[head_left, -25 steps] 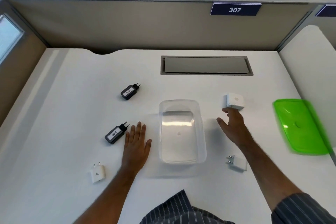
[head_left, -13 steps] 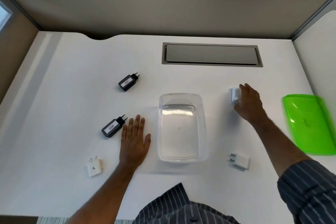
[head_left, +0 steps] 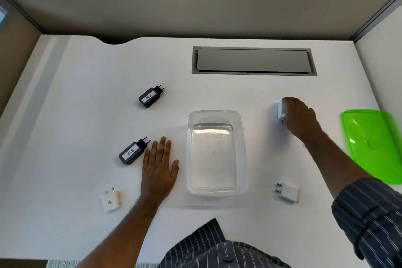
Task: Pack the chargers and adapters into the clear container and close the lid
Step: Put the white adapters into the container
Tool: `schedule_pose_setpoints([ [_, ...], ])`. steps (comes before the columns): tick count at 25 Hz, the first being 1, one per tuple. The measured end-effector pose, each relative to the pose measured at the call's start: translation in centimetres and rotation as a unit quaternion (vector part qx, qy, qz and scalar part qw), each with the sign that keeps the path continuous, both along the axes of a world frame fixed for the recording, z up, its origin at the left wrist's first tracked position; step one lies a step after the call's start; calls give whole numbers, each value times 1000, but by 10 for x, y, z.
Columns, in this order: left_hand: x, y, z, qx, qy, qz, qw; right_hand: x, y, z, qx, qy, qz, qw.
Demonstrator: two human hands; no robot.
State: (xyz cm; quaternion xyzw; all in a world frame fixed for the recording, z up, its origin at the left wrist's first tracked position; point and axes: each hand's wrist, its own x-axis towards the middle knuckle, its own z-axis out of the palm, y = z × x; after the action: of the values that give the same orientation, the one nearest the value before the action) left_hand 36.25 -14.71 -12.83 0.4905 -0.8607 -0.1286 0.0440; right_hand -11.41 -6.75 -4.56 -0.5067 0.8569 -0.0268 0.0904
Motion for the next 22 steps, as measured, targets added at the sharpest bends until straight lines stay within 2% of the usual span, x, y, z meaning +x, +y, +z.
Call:
schedule_pose_setpoints([
  [3, 0, 0, -1, -2, -3, 1, 1000, -4, -2, 4, 3, -12, -3, 1000],
  [7, 1, 0, 0, -4, -5, 1, 1000, -1, 1, 7, 42, 37, -15, 998],
  [10, 1, 0, 0, -2, 1, 0, 1000, 7, 6, 11, 61, 17, -39, 997],
  [18, 0, 1, 3, -1, 7, 0, 1000, 67, 20, 54, -68, -110, -98, 987],
  [22, 0, 1, 4, 0, 12, -2, 1000, 110, 15, 84, -103, -128, -58, 985],
])
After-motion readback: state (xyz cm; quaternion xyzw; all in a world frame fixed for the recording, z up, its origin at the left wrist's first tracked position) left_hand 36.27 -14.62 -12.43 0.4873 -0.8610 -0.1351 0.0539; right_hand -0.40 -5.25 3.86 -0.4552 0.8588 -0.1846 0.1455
